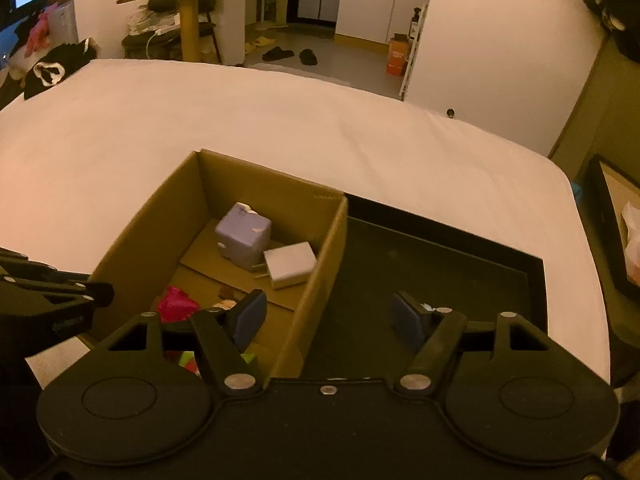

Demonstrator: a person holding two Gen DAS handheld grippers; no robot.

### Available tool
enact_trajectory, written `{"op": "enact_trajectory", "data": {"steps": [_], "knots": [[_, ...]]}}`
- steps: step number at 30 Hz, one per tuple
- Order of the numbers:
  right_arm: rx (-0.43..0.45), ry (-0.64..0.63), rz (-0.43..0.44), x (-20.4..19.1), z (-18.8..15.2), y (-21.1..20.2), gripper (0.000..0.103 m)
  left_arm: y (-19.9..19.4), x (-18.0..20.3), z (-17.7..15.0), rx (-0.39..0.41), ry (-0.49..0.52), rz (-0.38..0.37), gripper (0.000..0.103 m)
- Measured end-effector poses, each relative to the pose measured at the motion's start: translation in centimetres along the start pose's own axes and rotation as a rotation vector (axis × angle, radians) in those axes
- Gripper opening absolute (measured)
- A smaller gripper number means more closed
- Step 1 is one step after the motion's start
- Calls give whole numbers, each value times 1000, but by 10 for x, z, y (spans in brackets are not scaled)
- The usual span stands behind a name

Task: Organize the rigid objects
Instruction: 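Move the right tool to the blue-red figure with glass mug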

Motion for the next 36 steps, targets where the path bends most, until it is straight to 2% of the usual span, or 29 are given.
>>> {"op": "enact_trajectory", "data": {"steps": [5, 11, 14, 16, 19, 22, 24, 27, 36], "knots": [[-1, 49, -15, 18, -9, 2, 69, -3, 8, 3, 24, 39, 31, 10], [-4, 98, -14, 37, -21, 9, 69, 2, 19, 5, -1, 85, 82, 14], [-8, 123, -13, 46, -27, 14, 69, 4, 28, 5, -2, 137, 121, 35], [-11, 133, -11, 52, -32, 17, 69, 3, 34, 7, 12, 168, 144, 54], [-12, 141, -6, 60, -38, 23, 71, 3, 41, 8, 22, 204, 163, 65], [-8, 160, -10, 70, -43, 28, 78, 4, 47, 8, 15, 231, 183, 71], [-12, 171, -9, 75, -47, 33, 82, 5, 51, 7, 16, 258, 205, 73], [-18, 179, -14, 81, -51, 41, 94, 6, 58, 7, 12, 290, 223, 73], [-27, 224, -21, 93, -60, 64, 98, 7, 71, 11, 12, 350, 258, 81]]}}
Point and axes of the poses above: each gripper's, at about its wrist camera, not at the fingertips, and y roughly the way its jaws point, x to its right, z to its top, the point moved 1 cm from there along y, roughly the way its jaws point, and after that the axes turned 15 degrees about x, right-handed, at the moved point
